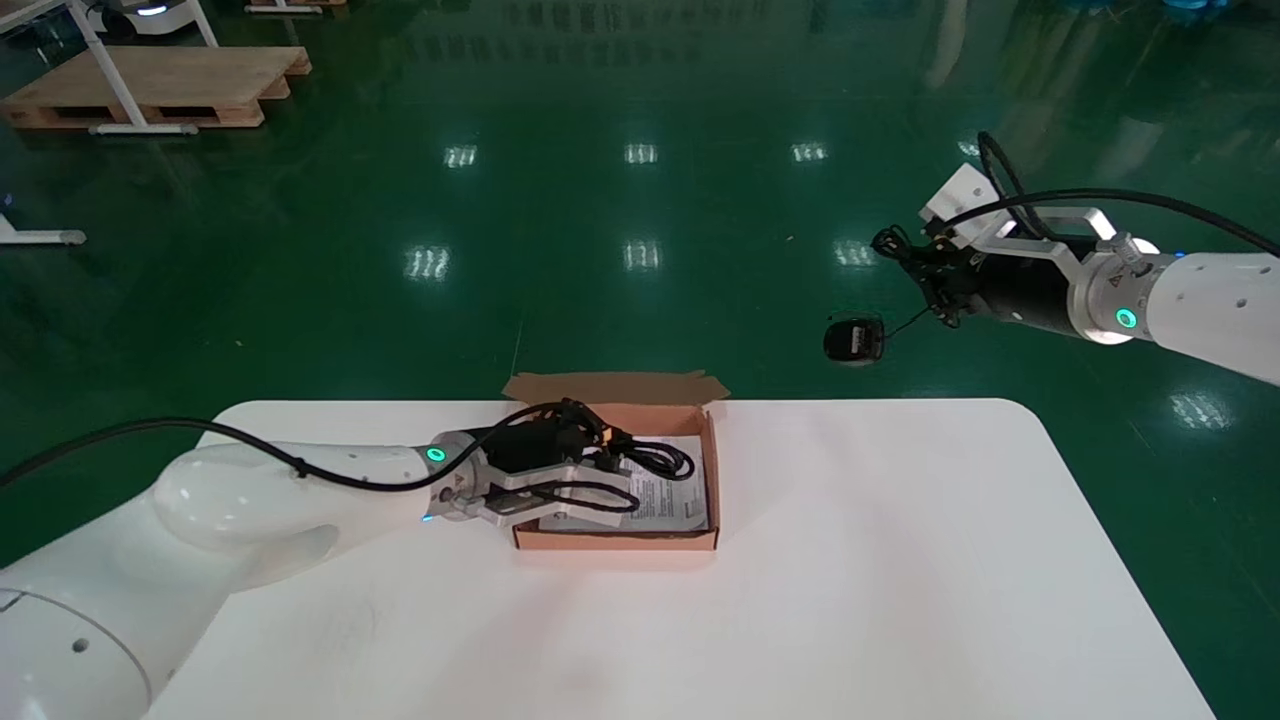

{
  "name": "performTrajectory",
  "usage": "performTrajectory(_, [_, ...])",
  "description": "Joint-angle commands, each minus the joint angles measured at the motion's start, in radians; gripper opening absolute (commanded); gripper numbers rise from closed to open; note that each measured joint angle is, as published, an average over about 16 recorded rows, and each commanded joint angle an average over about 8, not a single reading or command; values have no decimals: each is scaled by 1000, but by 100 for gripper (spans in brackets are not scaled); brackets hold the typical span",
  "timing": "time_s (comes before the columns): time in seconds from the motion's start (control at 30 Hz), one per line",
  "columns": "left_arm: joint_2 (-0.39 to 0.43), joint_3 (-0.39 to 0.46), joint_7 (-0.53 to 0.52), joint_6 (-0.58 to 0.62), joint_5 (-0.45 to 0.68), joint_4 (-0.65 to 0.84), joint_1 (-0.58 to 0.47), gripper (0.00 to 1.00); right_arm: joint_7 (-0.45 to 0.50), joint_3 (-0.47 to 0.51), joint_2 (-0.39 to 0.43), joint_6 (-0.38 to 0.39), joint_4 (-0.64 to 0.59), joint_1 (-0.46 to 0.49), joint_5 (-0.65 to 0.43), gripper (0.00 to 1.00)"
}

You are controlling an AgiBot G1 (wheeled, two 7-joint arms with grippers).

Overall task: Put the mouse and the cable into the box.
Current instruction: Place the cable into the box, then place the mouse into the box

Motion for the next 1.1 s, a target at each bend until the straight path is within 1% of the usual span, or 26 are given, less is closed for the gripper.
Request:
performTrajectory(0.03, [0,5,4,-10,-7,3,0,100,0,0,0,0,0,0,0,0])
performTrajectory(1.1, [-10,-7,-6,9,2,-10,1,100,0,0,0,0,0,0,0,0])
